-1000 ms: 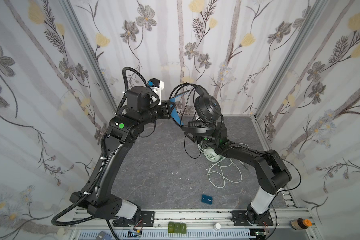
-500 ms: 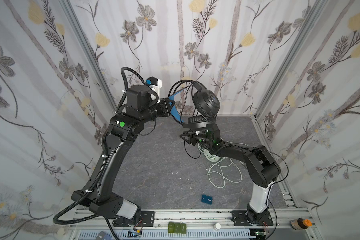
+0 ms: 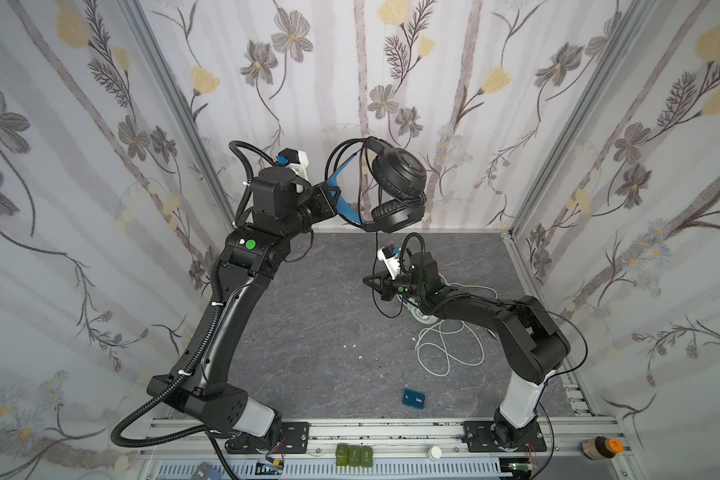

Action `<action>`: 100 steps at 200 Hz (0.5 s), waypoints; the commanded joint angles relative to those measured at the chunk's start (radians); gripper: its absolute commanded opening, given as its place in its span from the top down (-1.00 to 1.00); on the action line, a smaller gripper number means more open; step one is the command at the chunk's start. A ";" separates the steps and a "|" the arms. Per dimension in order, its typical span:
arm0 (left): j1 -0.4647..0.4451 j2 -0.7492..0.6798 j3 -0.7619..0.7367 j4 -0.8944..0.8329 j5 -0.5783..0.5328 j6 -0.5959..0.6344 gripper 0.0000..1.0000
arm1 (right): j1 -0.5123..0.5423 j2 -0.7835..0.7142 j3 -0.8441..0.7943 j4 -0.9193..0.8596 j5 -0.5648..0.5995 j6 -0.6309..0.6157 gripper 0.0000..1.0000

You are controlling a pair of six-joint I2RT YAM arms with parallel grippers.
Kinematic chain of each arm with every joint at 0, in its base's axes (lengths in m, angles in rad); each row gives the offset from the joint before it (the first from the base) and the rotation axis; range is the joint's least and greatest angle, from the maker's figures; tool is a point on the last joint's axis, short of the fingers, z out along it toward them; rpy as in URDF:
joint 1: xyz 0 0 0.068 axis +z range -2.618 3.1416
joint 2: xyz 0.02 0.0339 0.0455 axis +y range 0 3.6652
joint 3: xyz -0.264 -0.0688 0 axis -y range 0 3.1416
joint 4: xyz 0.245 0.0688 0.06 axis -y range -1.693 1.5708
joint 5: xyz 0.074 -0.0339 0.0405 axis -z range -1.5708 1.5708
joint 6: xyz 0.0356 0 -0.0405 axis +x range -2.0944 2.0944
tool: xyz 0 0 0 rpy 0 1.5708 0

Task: Wrap the headphones

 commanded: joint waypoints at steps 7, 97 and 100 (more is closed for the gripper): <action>0.009 0.000 -0.034 0.200 -0.143 -0.121 1.00 | 0.004 -0.054 -0.012 -0.146 0.091 -0.086 1.00; 0.018 0.084 -0.036 0.157 -0.362 -0.156 1.00 | 0.157 -0.212 0.036 -0.547 0.349 -0.304 1.00; 0.018 0.085 -0.038 0.153 -0.372 -0.147 1.00 | 0.164 -0.220 0.038 -0.556 0.358 -0.309 1.00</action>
